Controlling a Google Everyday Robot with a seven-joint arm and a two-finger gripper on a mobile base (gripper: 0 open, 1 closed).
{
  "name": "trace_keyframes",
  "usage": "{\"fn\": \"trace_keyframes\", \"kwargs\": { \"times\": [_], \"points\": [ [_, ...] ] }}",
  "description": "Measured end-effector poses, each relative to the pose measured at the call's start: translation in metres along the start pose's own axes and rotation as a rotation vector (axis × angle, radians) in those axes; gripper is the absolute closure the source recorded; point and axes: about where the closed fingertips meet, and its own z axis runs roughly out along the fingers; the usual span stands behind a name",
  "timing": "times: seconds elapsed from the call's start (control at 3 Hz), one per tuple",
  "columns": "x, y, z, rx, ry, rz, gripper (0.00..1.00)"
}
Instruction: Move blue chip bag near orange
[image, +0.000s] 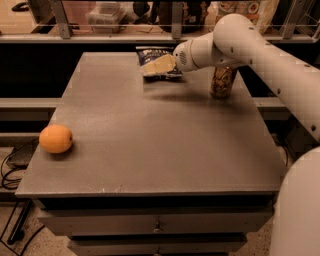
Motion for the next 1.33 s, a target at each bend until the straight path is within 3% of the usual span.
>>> {"fn": "trace_keyframes", "kwargs": {
  "times": [0.67,1.33],
  "points": [
    [0.006,-0.026,0.035,0.056,0.009,0.002,0.0],
    [0.013,-0.037,0.042,0.085,0.051,-0.023,0.49]
  ]
}}
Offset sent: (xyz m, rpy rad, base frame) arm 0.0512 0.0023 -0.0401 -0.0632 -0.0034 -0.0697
